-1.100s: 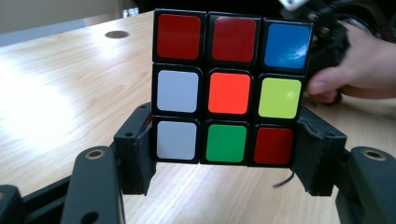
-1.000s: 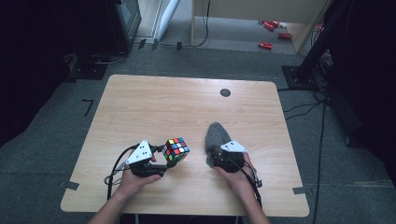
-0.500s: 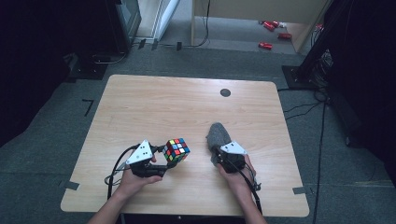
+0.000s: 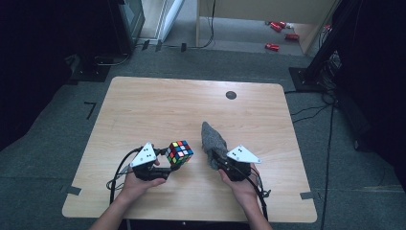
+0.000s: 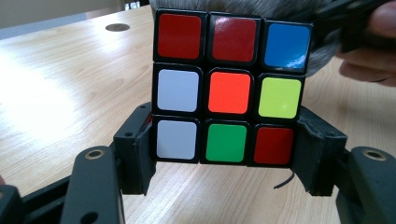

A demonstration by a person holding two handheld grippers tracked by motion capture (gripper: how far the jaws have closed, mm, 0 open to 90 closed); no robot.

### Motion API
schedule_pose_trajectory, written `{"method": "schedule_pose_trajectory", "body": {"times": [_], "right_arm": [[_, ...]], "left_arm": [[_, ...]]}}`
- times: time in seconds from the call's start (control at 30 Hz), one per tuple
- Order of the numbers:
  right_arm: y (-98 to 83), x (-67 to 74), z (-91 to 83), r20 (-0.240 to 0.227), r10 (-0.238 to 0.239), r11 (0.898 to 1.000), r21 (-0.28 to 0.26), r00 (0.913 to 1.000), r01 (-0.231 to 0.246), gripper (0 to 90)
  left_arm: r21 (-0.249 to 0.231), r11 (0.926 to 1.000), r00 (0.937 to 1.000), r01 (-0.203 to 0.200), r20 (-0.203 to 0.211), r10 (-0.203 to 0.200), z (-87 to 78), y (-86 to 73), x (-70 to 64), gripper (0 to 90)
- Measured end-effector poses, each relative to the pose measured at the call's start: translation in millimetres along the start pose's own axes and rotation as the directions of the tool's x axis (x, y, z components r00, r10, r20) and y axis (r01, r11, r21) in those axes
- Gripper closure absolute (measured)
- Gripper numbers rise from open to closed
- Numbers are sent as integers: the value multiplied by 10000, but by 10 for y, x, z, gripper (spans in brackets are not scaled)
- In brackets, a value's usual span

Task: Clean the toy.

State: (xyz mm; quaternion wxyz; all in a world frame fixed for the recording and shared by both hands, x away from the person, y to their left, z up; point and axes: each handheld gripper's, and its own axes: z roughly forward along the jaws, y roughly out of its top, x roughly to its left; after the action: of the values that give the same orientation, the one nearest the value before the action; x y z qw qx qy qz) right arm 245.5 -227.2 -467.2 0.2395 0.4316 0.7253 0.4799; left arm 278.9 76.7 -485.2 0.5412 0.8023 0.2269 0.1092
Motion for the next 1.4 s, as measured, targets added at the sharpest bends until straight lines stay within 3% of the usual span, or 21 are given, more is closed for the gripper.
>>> {"method": "schedule_pose_trajectory", "body": {"times": [0.23,0.53,0.6,0.7,0.83,0.93,1.07,1.2,1.23,1.3,1.4], "right_arm": [[115,124,-55,-1006,519,9978,-370,9936,-559,701],[231,436,-86,-2189,169,9969,-708,9756,-332,697],[230,426,-69,-2204,246,9968,-691,9751,-407,696],[209,349,-19,-2154,737,9955,-422,9737,-846,695],[166,248,24,-1508,639,9978,-63,9865,-656,695],[150,169,26,-1292,889,9960,137,9876,-879,694],[224,191,-66,-1955,1130,9915,-419,9742,-1234,690],[278,359,-86,-2639,635,9951,-570,9625,-813,687],[263,378,-71,-2556,557,9959,-549,9652,-720,686],[225,332,-47,-2523,880,9929,-551,9636,-1051,687],[173,217,-17,-1782,933,9947,-270,9796,-996,687]], "left_arm": [[86,9999,9996,-145,226,143,70,-5,-74,339],[55,9997,9982,-232,562,228,107,3,-157,339],[25,10000,9982,-84,595,82,115,-3,-145,339],[-76,9998,9983,-208,534,212,93,5,-137,339],[-334,9992,9979,-219,607,239,55,9,-112,340],[-343,9991,9980,-260,571,279,61,12,-114,340],[173,9969,9966,-772,298,766,115,-1,-175,341],[-83,9955,9940,-939,563,942,113,22,-233,341],[-181,9952,9936,-957,585,966,98,29,-237,341],[-311,9946,9934,-988,550,1004,67,30,-227,341],[-621,9956,9953,-707,621,745,16,45,-175,341]]}}
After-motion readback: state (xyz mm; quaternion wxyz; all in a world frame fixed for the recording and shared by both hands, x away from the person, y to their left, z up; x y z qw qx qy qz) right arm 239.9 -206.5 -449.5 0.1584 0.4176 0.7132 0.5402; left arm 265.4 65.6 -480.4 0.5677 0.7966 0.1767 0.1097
